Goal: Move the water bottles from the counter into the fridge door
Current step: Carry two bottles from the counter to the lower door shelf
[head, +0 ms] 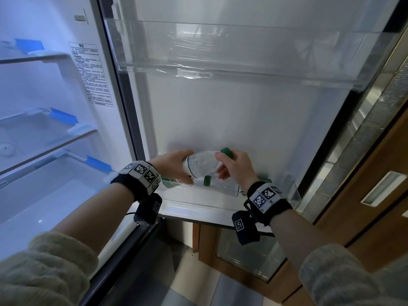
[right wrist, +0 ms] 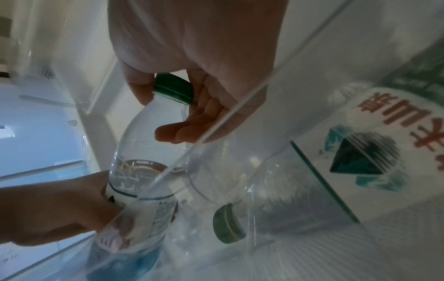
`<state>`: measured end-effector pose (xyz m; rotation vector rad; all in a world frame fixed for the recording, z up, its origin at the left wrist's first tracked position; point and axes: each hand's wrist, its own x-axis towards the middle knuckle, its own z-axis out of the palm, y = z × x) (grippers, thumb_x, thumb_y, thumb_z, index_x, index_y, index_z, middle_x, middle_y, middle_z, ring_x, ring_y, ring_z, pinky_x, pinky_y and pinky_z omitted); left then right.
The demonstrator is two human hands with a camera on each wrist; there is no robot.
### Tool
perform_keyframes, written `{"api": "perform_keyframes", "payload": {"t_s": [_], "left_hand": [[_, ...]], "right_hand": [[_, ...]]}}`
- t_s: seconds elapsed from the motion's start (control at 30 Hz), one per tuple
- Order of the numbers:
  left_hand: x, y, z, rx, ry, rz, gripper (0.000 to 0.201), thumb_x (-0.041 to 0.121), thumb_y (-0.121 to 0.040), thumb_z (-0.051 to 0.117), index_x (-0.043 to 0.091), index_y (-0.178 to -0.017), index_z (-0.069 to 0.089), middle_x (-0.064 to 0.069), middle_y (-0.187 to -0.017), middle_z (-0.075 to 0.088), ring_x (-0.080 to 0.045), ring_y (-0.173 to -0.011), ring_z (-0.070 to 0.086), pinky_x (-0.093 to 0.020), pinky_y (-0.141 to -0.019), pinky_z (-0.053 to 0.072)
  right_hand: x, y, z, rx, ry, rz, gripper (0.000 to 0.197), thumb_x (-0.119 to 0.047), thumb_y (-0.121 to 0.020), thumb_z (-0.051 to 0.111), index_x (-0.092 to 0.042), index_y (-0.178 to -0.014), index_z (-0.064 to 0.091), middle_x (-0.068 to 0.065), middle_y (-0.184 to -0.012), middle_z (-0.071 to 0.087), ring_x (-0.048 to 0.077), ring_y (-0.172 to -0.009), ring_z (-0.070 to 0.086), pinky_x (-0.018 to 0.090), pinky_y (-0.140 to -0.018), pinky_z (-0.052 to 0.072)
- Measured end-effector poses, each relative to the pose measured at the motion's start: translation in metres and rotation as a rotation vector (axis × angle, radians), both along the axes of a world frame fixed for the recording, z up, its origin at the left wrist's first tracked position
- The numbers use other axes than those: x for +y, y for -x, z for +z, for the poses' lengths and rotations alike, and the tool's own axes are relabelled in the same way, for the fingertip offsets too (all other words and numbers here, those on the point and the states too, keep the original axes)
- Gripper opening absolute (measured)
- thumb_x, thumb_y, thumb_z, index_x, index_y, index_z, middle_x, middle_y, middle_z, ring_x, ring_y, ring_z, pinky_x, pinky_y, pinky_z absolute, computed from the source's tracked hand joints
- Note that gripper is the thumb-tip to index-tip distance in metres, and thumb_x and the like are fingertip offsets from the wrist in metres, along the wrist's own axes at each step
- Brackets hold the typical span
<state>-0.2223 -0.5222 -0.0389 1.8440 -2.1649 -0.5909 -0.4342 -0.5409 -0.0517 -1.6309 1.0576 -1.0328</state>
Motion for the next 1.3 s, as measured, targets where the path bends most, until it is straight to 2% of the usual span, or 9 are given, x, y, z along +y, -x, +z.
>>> {"api": "perform_keyframes", "payload": {"t_s": [0.27,0.43,0.57,0.7,0.83,1.0,1.1,1.17,1.3], "left_hand": [[-0.001,-0.009,-0.016,0.148,-0.064,0.003,0.065,0.028,-0.065,0.085,0.026,-0.121,0.052,0.007,-0.106,0.063,-0.014,-0.097,0.062,-0.025,-0.083,0.05],[0.003,-0.01,-0.022,0.157,-0.036,-0.044,0.072,0.031,-0.071,0.083,0.024,-0.133,0.047,0.015,-0.115,0.055,-0.006,-0.104,0.053,-0.018,-0.088,0.036],[0.005,-0.014,-0.029,0.21,0.004,0.003,0.064,0.029,-0.074,0.081,0.024,-0.13,0.051,0.01,-0.116,0.058,-0.009,-0.105,0.056,-0.016,-0.088,0.038],[0.006,-0.012,-0.029,0.171,0.058,-0.019,0.055,0.035,-0.077,0.077,0.019,-0.126,0.057,0.005,-0.117,0.062,-0.011,-0.104,0.057,-0.022,-0.093,0.043],[0.007,-0.013,-0.031,0.16,0.077,-0.032,0.051,0.041,-0.081,0.071,0.018,-0.124,0.059,0.004,-0.117,0.064,-0.013,-0.107,0.059,-0.025,-0.094,0.044],[0.003,-0.011,-0.035,0.142,0.074,-0.045,0.037,0.051,-0.091,0.05,0.02,-0.107,0.064,0.001,-0.099,0.069,-0.018,-0.091,0.065,-0.037,-0.085,0.054],[0.0,-0.01,-0.038,0.083,0.085,-0.053,0.029,0.053,-0.094,0.043,0.031,-0.084,0.06,0.006,-0.078,0.063,-0.012,-0.069,0.058,-0.032,-0.069,0.049],[-0.001,-0.01,-0.038,0.066,0.082,-0.046,0.031,0.055,-0.093,0.042,0.034,-0.076,0.056,0.006,-0.071,0.06,-0.01,-0.062,0.053,-0.031,-0.064,0.045],[-0.004,-0.012,-0.039,0.04,0.062,-0.036,0.04,0.057,-0.092,0.045,0.025,-0.071,0.059,0.001,-0.067,0.058,-0.014,-0.058,0.049,-0.031,-0.061,0.042]], "right_hand": [[0.004,-0.012,-0.012,0.053,0.02,-0.05,0.023,-0.021,-0.093,0.06,-0.01,-0.073,0.059,0.007,-0.057,0.062,0.01,-0.041,0.059,0.024,-0.047,0.05],[0.005,-0.006,-0.016,0.049,-0.052,-0.065,0.025,-0.02,-0.092,0.059,-0.009,-0.07,0.059,0.008,-0.055,0.063,0.013,-0.041,0.057,0.023,-0.046,0.05],[0.005,-0.001,-0.023,0.104,-0.075,-0.117,0.031,-0.015,-0.09,0.056,-0.004,-0.061,0.055,0.011,-0.051,0.059,0.014,-0.035,0.053,0.021,-0.041,0.043],[0.006,0.002,-0.026,0.239,0.002,-0.129,0.037,-0.017,-0.09,0.05,-0.009,-0.055,0.05,0.007,-0.047,0.053,0.018,-0.04,0.051,0.019,-0.04,0.038],[0.0,0.002,-0.032,0.417,0.156,-0.111,0.04,-0.024,-0.093,0.047,-0.008,-0.056,0.05,0.01,-0.051,0.046,0.023,-0.051,0.051,0.035,-0.053,0.044],[0.004,0.003,-0.03,0.602,0.198,0.079,0.048,-0.035,-0.101,0.041,-0.012,-0.063,0.058,0.014,-0.059,0.058,0.022,-0.054,0.053,0.03,-0.054,0.041],[0.005,0.003,-0.029,0.655,0.239,0.11,0.053,-0.042,-0.101,0.041,-0.01,-0.067,0.065,0.017,-0.066,0.067,0.028,-0.055,0.059,0.027,-0.054,0.043],[0.003,0.003,-0.029,0.672,0.236,0.105,0.056,-0.046,-0.1,0.041,-0.005,-0.075,0.069,0.018,-0.069,0.068,0.029,-0.058,0.063,0.028,-0.054,0.044],[0.007,0.002,-0.027,0.755,0.147,0.164,0.059,-0.055,-0.097,0.039,-0.005,-0.086,0.069,0.01,-0.065,0.069,0.01,-0.042,0.059,0.018,-0.048,0.039]]}}
